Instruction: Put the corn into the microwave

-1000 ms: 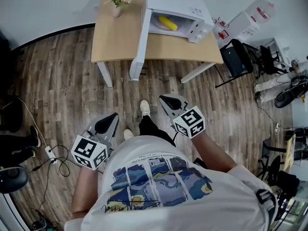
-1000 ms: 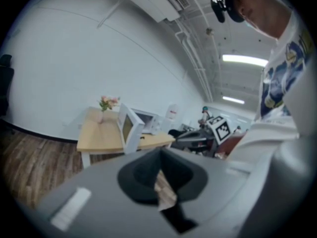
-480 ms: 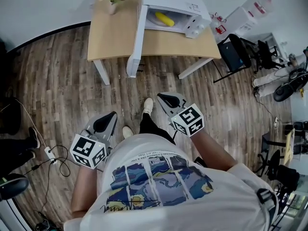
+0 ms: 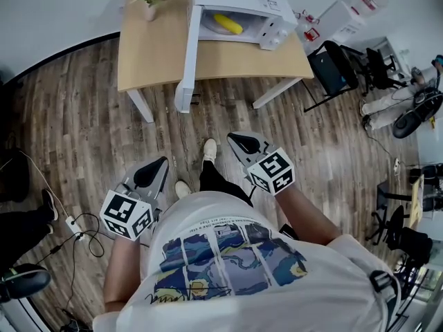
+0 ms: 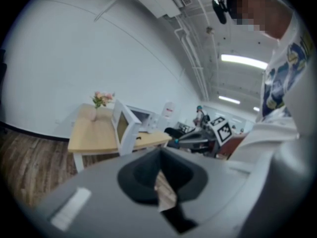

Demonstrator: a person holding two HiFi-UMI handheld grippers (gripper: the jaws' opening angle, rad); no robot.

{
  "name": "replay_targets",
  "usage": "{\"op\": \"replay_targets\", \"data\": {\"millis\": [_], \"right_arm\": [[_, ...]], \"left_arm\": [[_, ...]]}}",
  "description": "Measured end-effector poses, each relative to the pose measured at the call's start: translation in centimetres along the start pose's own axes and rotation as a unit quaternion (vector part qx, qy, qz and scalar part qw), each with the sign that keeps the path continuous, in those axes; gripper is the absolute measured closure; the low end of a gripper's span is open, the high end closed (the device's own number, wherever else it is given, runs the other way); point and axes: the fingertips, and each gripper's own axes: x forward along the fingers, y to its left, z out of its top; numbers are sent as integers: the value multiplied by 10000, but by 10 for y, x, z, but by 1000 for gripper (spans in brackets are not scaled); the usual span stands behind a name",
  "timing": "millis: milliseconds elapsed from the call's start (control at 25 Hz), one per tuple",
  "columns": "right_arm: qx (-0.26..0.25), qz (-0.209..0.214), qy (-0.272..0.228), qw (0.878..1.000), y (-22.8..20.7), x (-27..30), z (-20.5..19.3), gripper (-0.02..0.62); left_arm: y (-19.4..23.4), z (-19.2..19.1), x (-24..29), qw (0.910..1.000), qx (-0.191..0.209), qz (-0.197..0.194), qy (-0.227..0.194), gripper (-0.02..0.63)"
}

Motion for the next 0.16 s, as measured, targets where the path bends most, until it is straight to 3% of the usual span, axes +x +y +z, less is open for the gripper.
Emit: {"op": "replay_targets", "data": {"millis": [160], "right_arm": [[-4, -22, 5, 10000, -12, 5, 2, 588]], "left_arm": [[6, 1, 7, 10000, -18, 18, 15, 598]]}}
